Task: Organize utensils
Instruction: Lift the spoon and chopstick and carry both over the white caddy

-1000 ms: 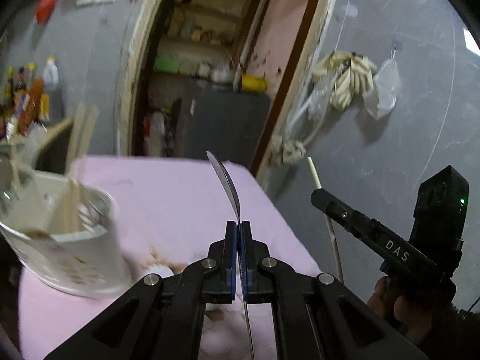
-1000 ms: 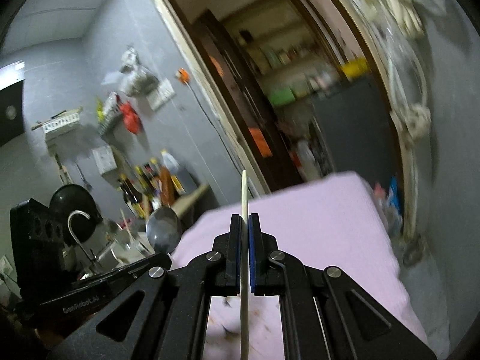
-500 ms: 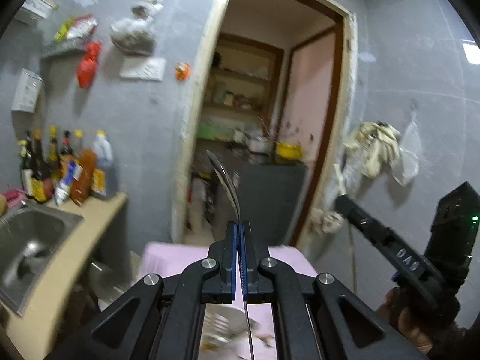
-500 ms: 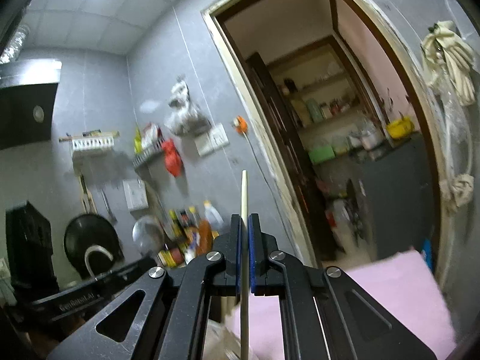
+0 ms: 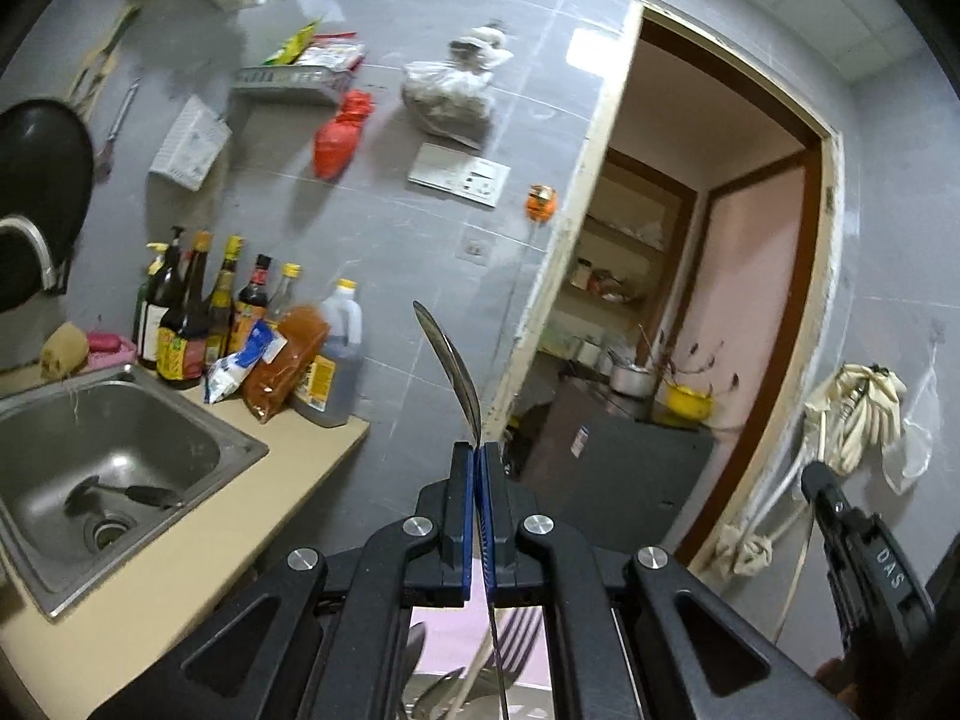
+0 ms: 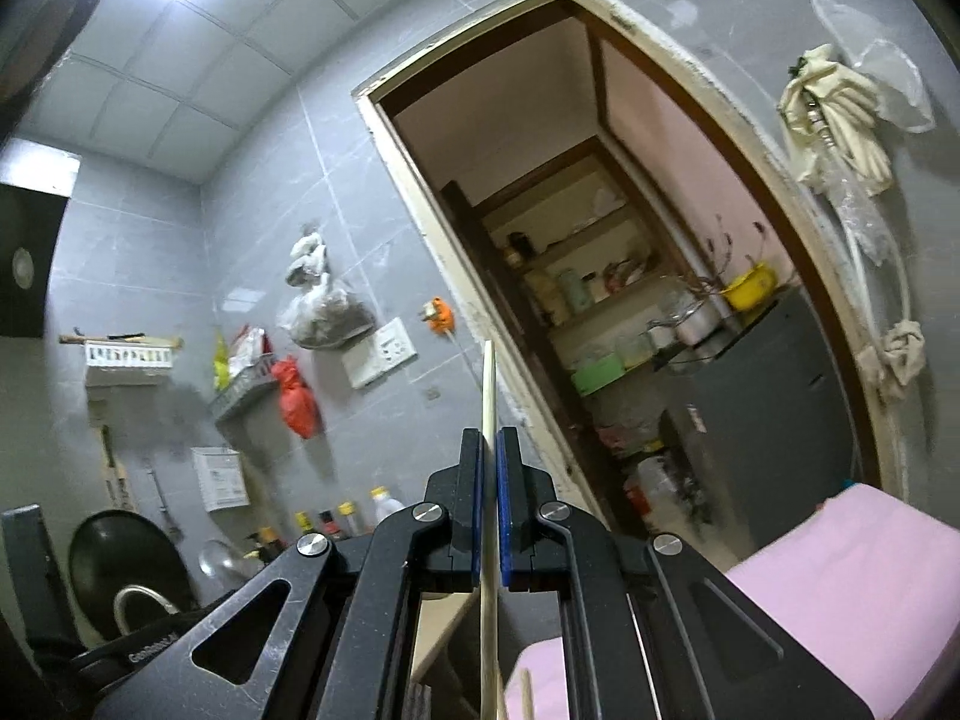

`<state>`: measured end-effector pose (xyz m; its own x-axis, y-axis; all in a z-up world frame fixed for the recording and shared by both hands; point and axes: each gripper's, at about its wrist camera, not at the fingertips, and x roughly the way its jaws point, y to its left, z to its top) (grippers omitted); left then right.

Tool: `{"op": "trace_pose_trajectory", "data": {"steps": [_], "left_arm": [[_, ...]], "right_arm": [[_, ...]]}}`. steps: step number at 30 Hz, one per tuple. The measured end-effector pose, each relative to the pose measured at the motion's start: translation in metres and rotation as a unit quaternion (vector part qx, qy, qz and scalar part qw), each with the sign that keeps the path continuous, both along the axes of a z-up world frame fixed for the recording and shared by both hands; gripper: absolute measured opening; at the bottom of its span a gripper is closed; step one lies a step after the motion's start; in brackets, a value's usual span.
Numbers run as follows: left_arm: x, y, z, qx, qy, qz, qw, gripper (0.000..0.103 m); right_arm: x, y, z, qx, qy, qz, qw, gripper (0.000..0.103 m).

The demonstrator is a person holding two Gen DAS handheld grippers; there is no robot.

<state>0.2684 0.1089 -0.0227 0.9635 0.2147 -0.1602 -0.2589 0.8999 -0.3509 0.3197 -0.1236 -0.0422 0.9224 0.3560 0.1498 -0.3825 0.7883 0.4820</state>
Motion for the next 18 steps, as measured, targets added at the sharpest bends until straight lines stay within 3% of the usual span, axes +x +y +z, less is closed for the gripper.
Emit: {"op": "trace_pose_trajectory", "data": {"steps": [8,13,18], "left_arm": [[-0.003,-0.007,-0.029,0.007,-0.035,0.012,0.9993,0.003],[-0.004,-0.019,-0.037,0.038,-0.056,0.010,0.9977,0.003],[0.000,-0.027,-0.051,0.062,-0.049,0.002,0.9968,0.003]], "right_arm": [[-0.005,0.004,-0.026,0.000,0.001,-0.045,0.999,0.004],[-0.007,0.008,-0.031,-0.006,-0.015,-0.050,0.999,0.004],[-0.005,0.006,-0.040,0.005,-0.021,-0.041,0.999,0.004]]}}
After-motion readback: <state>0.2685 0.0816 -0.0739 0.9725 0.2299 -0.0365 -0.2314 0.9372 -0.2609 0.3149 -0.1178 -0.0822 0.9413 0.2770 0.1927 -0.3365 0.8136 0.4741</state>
